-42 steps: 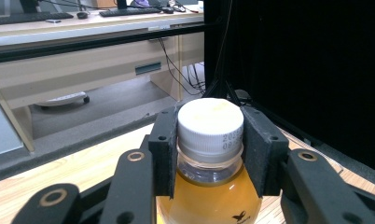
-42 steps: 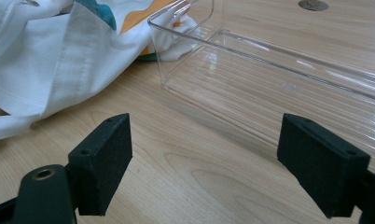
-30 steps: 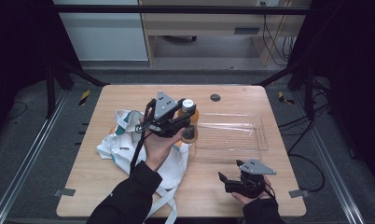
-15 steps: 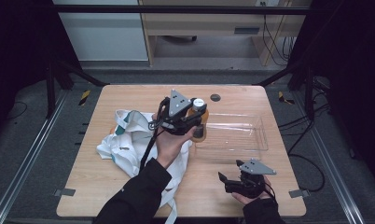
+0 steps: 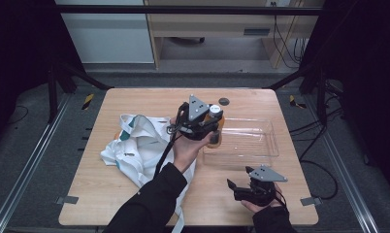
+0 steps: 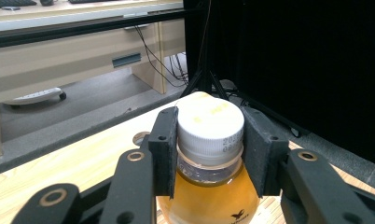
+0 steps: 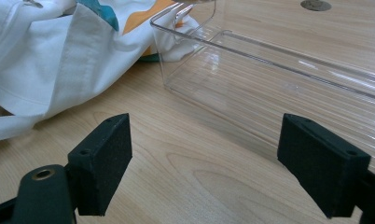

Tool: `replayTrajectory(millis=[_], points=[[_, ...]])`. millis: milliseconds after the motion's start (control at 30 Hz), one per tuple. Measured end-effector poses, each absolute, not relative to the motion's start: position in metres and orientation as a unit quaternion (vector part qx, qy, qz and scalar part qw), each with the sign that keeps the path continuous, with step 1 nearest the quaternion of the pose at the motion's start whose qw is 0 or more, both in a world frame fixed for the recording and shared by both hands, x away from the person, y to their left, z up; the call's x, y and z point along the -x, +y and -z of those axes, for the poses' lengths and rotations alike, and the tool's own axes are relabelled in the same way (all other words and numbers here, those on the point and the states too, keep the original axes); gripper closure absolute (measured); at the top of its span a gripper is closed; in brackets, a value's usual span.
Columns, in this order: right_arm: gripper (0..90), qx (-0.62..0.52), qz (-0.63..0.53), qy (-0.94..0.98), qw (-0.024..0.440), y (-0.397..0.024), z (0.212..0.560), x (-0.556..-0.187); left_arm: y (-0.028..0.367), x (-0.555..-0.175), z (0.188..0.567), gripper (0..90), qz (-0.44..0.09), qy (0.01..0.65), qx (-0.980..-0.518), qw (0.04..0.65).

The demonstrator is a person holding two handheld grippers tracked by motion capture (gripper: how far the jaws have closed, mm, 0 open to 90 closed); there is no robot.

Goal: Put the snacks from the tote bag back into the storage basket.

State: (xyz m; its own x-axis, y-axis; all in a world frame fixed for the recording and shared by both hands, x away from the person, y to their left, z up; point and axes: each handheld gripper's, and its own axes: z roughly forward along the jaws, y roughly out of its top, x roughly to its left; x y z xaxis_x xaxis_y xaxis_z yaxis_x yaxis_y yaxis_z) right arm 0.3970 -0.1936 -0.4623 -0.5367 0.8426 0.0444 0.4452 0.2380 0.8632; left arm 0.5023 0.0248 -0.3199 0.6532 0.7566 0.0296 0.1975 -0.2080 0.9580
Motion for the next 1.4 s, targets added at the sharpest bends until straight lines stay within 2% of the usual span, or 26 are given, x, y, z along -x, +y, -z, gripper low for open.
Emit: replayTrajectory(millis=[1400], points=[[18.1, -0.427, -0.444, 0.756, 0.219, -0.193, 0.463, -0.397, 0.019, -0.513, 0.383, 58.6, -0.235, 0.342, -0.762, 0.498]])
